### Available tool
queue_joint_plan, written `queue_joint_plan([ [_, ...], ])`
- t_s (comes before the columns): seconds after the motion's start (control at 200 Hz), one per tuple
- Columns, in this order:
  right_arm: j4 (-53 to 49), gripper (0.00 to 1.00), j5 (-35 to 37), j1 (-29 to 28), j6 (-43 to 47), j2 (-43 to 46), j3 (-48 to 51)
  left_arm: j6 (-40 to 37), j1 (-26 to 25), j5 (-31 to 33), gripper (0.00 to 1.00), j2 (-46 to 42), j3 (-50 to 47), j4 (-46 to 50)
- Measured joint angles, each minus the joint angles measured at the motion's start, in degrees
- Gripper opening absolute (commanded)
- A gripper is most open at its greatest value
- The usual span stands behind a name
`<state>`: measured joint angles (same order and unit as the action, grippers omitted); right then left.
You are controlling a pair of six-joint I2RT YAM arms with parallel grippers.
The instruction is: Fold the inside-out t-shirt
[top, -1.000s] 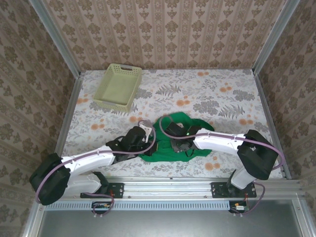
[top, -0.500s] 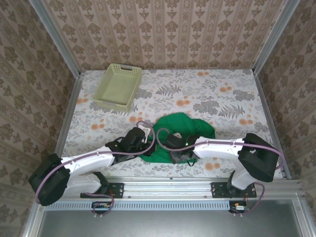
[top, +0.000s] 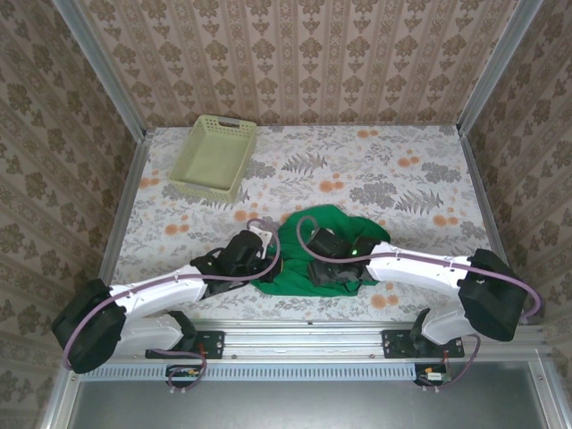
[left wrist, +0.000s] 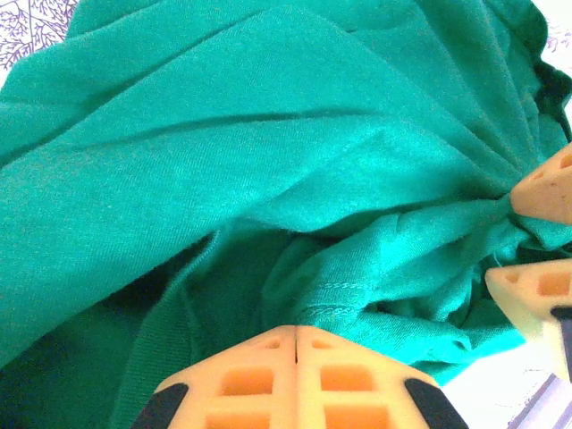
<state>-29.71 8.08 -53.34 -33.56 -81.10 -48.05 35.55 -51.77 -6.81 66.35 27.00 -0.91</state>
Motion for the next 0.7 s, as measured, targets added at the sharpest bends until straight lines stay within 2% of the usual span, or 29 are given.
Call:
queue_joint_plan([
  [0.085, 0.02, 0.45, -0.50, 0.33, 0.17, -1.09, -0.59, 0.00, 0.00, 0.20, 0.00, -0.22, 0.00, 0.00],
  [0.255, 0.57, 0.52, -1.20, 0.11, 0.26, -4.09, -1.05, 0.00, 0.00, 0.26, 0.00, -0.24, 0.00, 0.00],
  [0.39, 0.66, 0.51, -0.92, 0.04, 0.46, -7.28, -1.86, 0.00, 0.00, 0.48, 0.00, -0.24, 0.00, 0.02],
  [0.54, -0.22, 0.29, 0.42, -0.59, 1.16, -10.43, -3.65, -0.02, 0.00, 0.66, 0.00, -0.24, 0.00, 0.02],
  [0.695, -2.54, 0.06, 2.05, -1.46, 1.84, -9.81, -5.55, -0.02, 0.11, 1.49, 0.00, -0.22, 0.07, 0.96],
])
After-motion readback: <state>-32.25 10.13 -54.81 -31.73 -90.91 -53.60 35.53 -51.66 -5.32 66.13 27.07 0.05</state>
